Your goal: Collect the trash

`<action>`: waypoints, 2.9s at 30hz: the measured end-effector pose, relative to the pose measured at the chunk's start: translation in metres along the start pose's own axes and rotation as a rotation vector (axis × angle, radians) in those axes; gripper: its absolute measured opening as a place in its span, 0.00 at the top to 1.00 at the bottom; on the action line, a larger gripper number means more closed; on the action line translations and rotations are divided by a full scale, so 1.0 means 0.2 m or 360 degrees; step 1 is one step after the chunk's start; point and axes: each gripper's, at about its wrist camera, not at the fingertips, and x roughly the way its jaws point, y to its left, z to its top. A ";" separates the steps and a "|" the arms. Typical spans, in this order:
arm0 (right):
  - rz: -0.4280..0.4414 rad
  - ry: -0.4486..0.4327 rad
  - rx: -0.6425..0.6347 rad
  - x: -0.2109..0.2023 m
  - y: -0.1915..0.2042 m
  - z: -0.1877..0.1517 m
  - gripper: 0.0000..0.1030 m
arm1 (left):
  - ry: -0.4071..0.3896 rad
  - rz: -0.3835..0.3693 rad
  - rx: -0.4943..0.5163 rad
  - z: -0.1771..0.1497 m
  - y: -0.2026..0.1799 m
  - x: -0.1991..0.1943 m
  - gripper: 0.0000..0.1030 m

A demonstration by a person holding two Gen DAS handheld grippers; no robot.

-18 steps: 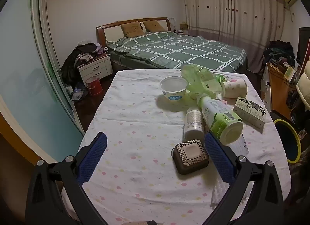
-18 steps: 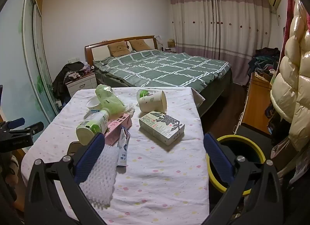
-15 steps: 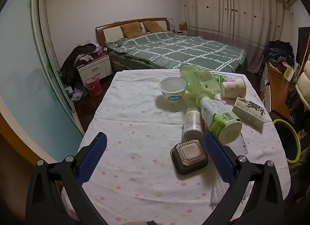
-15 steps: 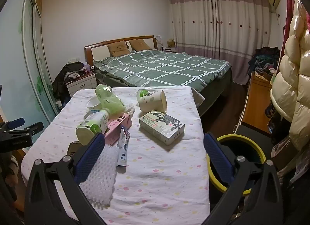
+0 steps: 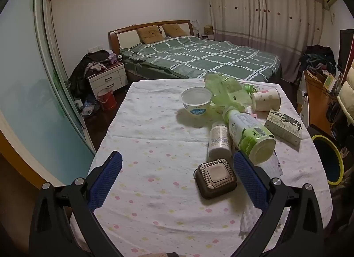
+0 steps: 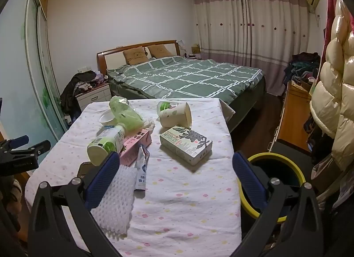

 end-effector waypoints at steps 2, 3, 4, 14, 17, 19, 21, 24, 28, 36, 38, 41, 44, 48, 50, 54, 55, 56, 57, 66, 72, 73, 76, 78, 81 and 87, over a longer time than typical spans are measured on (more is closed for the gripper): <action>0.0003 0.0001 0.0007 0.00 -0.01 0.00 0.06 | -0.0001 0.0004 0.0005 0.00 0.00 0.00 0.04; 0.0004 0.0004 0.0009 0.00 -0.01 0.00 0.06 | -0.0004 0.0005 0.0004 0.00 0.00 0.00 0.04; 0.0004 0.0005 0.0010 0.00 0.00 0.00 0.06 | -0.0005 0.0005 0.0005 0.00 0.00 0.00 0.04; 0.0013 0.0004 0.0018 0.02 0.00 -0.01 0.06 | -0.0024 0.0022 0.0023 0.00 -0.01 -0.01 0.04; 0.0011 0.0005 0.0019 0.02 0.00 -0.01 0.06 | -0.0037 0.0000 0.0026 0.00 -0.01 -0.02 0.04; 0.0013 0.0004 0.0019 0.02 0.00 -0.01 0.06 | -0.0039 -0.0010 0.0006 0.01 0.00 -0.02 0.04; 0.0014 0.0004 0.0016 0.02 0.00 -0.01 0.06 | -0.0037 -0.0023 -0.0009 0.01 0.01 -0.01 0.04; 0.0014 0.0006 0.0021 0.02 -0.01 -0.01 0.06 | -0.0036 -0.0017 -0.0016 0.00 -0.01 0.00 0.04; 0.0012 0.0005 0.0022 0.02 -0.01 -0.01 0.06 | -0.0041 -0.0019 -0.0006 -0.01 -0.02 0.00 0.04; 0.0014 0.0009 0.0024 0.02 0.01 -0.01 0.06 | -0.0035 -0.0006 0.0008 -0.02 -0.03 0.01 0.04; 0.0015 0.0009 0.0024 0.02 0.00 -0.01 0.06 | -0.0033 -0.0009 0.0007 -0.02 -0.03 0.01 0.04; 0.0016 0.0010 0.0026 0.02 0.00 -0.01 0.06 | -0.0035 -0.0008 0.0007 -0.02 -0.03 0.02 0.04; 0.0016 0.0016 0.0028 0.03 0.01 -0.01 0.06 | -0.0037 -0.0008 0.0007 -0.02 -0.03 0.02 0.04; 0.0023 0.0020 0.0034 0.05 0.00 -0.03 0.06 | -0.0030 -0.0011 0.0007 -0.02 -0.03 0.02 0.04; 0.0023 0.0022 0.0035 0.05 0.00 -0.03 0.06 | -0.0028 -0.0010 0.0012 -0.02 -0.04 0.03 0.04; 0.0023 0.0027 0.0038 0.06 0.00 -0.03 0.06 | -0.0025 -0.0012 0.0013 -0.02 -0.04 0.03 0.04; 0.0023 0.0029 0.0040 0.06 0.00 -0.03 0.06 | -0.0024 -0.0011 0.0014 -0.02 -0.04 0.03 0.04; 0.0025 0.0031 0.0042 0.06 -0.01 -0.04 0.06 | -0.0023 -0.0011 0.0014 -0.02 -0.04 0.03 0.04; 0.0027 0.0033 0.0044 0.07 -0.01 -0.04 0.06 | -0.0021 -0.0010 0.0016 -0.02 -0.04 0.03 0.04; 0.0028 0.0037 0.0048 0.07 -0.01 -0.04 0.06 | -0.0015 -0.0010 0.0021 -0.02 -0.05 0.04 0.04; 0.0027 0.0040 0.0048 0.07 -0.01 -0.04 0.06 | -0.0010 -0.0012 0.0032 -0.03 -0.06 0.04 0.04; 0.0028 0.0039 0.0048 0.07 -0.01 -0.04 0.06 | -0.0010 -0.0010 0.0034 -0.03 -0.06 0.04 0.04; 0.0029 0.0040 0.0049 0.07 -0.02 -0.04 0.06 | -0.0012 -0.0012 0.0030 -0.03 -0.06 0.04 0.04; 0.0030 0.0041 0.0050 0.07 -0.02 -0.04 0.06 | -0.0011 -0.0012 0.0028 -0.03 -0.06 0.04 0.04; 0.0028 0.0041 0.0049 0.07 -0.02 -0.04 0.06 | -0.0010 -0.0011 0.0032 -0.02 -0.06 0.04 0.04; 0.0032 0.0058 0.0055 0.09 -0.03 -0.06 0.06 | 0.0000 0.0001 0.0044 -0.02 -0.06 0.05 0.04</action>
